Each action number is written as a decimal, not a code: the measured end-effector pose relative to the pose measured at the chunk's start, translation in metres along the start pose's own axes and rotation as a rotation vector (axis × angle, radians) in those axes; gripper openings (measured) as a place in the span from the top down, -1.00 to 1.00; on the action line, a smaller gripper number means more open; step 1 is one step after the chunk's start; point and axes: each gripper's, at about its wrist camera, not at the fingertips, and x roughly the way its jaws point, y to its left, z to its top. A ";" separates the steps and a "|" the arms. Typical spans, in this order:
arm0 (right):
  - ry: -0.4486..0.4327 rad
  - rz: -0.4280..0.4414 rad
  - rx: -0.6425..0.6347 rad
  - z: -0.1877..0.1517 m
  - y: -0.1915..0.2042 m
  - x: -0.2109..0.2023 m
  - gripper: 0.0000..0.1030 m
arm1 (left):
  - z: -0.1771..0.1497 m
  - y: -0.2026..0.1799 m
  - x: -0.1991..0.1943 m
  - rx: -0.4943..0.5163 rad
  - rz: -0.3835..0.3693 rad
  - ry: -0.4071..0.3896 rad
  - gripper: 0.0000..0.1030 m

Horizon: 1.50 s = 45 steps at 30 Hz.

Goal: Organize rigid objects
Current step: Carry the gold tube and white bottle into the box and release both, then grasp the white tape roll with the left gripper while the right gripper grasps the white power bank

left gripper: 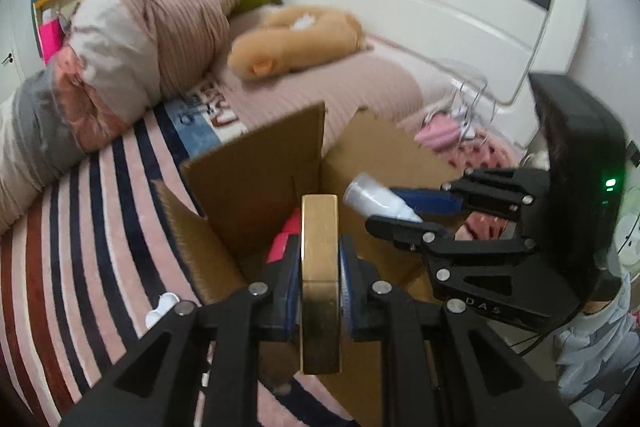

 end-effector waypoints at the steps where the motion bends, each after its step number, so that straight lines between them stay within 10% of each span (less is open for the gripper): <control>1: 0.000 -0.009 -0.005 -0.001 -0.002 0.002 0.58 | 0.000 0.000 0.006 0.000 0.005 0.013 0.70; 6: -0.009 0.004 -0.003 -0.002 -0.004 0.009 0.35 | 0.000 0.001 0.016 0.012 0.026 0.026 0.62; 12: -0.007 0.005 -0.011 -0.002 -0.003 0.011 0.33 | -0.001 0.014 0.002 -0.014 0.054 -0.016 0.07; 26: -0.051 0.046 -0.050 0.021 0.064 -0.013 0.15 | -0.047 0.086 -0.093 -0.127 0.131 -0.184 -0.42; 34: -0.073 0.165 -0.122 0.034 0.147 -0.011 0.15 | -0.108 0.156 -0.111 -0.214 0.204 -0.195 -0.45; 45: 0.157 0.243 -0.180 0.015 0.227 0.076 0.15 | -0.179 0.222 -0.053 -0.290 0.123 -0.120 -0.45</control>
